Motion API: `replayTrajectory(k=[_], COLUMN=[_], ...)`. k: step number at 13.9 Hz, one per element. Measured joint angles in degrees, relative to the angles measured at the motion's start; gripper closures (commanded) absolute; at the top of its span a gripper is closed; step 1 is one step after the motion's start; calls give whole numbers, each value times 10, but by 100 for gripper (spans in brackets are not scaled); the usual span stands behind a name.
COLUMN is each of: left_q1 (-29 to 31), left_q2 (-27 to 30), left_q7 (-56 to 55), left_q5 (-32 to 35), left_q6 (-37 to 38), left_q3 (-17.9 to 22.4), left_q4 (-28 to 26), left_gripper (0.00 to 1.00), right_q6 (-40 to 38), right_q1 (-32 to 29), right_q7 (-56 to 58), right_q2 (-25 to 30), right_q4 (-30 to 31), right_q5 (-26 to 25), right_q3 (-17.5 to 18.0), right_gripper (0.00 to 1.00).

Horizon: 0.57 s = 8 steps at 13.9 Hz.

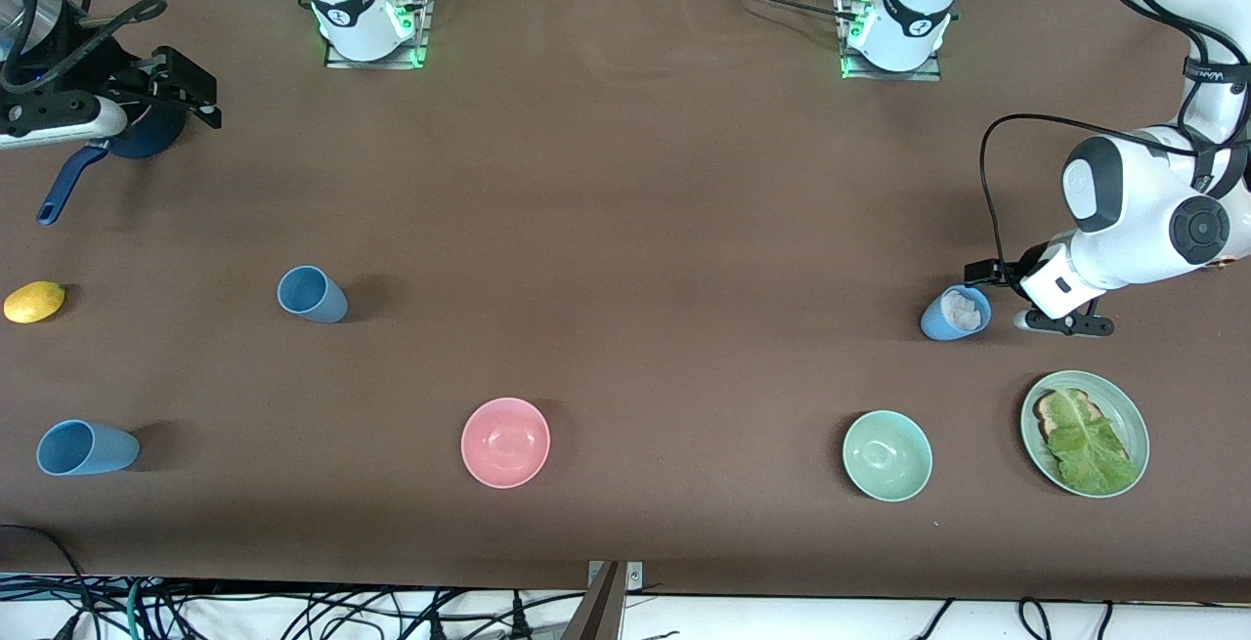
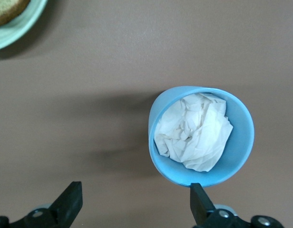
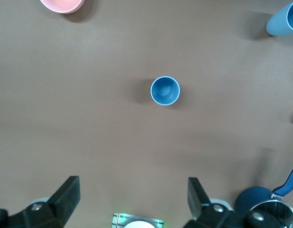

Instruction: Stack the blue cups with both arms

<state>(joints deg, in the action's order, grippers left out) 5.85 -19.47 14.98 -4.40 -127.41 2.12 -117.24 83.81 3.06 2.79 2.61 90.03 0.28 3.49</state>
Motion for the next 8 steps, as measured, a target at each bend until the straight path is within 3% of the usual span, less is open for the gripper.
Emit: replayTrajectory(k=[8], left_q1=[0], left_q2=[17], left_q7=[0], left_q5=[0], left_q6=[24], left_q3=[-1], left_q4=[7], left_gripper=[0], right_q6=[0], right_q1=[0], right_q7=[1], right_q2=[0], right_q4=[0], right_q5=[0], right_q3=[0], right_gripper=[0])
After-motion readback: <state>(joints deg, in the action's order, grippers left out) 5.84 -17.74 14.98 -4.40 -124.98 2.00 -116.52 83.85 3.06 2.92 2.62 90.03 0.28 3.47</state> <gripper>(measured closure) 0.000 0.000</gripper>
